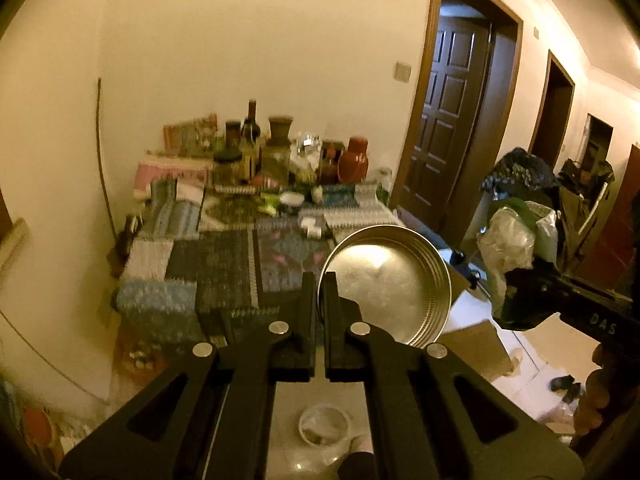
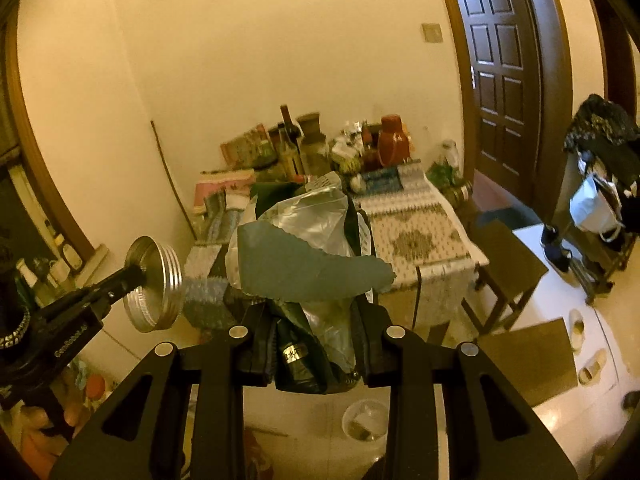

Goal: Collect trash

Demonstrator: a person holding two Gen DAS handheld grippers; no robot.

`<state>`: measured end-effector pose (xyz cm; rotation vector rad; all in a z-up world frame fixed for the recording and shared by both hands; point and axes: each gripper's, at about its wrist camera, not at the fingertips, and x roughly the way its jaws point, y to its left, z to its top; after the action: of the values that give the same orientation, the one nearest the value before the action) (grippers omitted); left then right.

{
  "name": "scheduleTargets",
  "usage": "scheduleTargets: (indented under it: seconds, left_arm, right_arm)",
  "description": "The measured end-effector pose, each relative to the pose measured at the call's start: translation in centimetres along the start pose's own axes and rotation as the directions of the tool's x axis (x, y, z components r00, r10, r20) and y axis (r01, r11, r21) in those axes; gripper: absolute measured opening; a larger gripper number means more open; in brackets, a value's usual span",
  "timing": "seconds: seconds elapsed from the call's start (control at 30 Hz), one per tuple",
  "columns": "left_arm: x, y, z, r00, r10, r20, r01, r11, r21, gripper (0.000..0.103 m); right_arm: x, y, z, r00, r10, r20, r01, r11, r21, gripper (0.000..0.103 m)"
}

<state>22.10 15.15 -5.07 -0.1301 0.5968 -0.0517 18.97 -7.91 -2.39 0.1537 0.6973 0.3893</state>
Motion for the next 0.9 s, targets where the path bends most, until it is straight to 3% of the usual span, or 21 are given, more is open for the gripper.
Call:
scheduleTargets:
  seconds: [0.27, 0.5, 0.67, 0.9]
  left_arm:
    - [2.1, 0.1, -3.4, 0.995, 0.023, -0.097, -0.027, 0.999, -0.037, 0.001]
    - [7.3, 0.3, -7.1, 0.974, 0.053, -0.220, -0.070, 0.995, -0.072, 0.001]
    - [11.9, 0.9, -10.9, 0.952, 0.067, -0.298, -0.098, 0.991, -0.089, 0.001]
    - [20.4, 2.1, -17.8, 0.907, 0.083, -0.414, -0.133, 0.987, -0.094, 0.001]
  right_arm:
    - [2.2, -1.0, -3.2, 0.993, 0.012, -0.114, -0.012, 1.000, -0.005, 0.027]
    - [7.0, -1.8, -6.5, 0.966, 0.034, -0.255, -0.041, 0.999, -0.020, 0.027]
    - [12.4, -3.1, -9.9, 0.919, 0.056, -0.390, -0.065, 0.998, -0.008, 0.027]
    - [19.4, -5.8, -15.3, 0.861, 0.079, -0.502, -0.081, 0.997, 0.019, 0.028]
